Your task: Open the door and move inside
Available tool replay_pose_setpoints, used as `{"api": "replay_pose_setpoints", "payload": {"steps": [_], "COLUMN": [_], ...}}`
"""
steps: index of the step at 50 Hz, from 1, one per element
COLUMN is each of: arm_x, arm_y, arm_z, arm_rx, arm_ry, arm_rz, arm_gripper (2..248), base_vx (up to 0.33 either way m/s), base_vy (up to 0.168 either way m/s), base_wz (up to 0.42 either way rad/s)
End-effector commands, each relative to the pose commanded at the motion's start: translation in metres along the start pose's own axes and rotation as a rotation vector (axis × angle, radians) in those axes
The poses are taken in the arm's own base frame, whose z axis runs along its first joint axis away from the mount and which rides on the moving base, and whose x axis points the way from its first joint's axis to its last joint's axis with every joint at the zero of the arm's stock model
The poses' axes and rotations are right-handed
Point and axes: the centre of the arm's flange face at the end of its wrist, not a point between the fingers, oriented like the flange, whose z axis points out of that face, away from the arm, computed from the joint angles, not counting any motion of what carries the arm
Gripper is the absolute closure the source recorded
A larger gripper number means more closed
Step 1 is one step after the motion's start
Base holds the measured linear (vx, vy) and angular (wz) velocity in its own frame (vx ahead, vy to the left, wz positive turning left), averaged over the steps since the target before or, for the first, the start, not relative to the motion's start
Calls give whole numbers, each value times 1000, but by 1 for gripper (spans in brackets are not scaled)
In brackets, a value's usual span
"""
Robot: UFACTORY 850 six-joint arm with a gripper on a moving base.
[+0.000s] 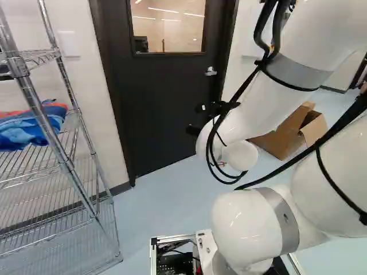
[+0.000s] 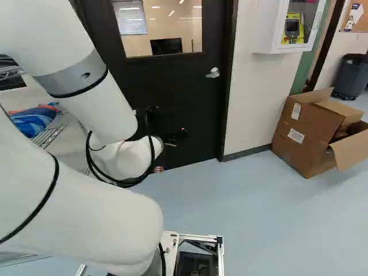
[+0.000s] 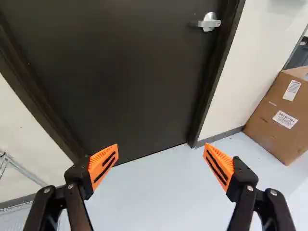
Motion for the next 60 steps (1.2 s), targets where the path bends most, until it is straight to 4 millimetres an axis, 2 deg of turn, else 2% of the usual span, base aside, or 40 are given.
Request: {"api": "replay_pose_setpoints", "payload": {"steps": [27,60], "arm_x": [0,0], "arm_y": [0,0], "arm_z": [0,0], "arm_rx": [0,0], "arm_ry": [0,0], "arm_rz": [0,0], "arm_gripper": [3,3], "base_vx": [245,206], "base_vy": [-93,-109], "base_wz": [-9,150]}}
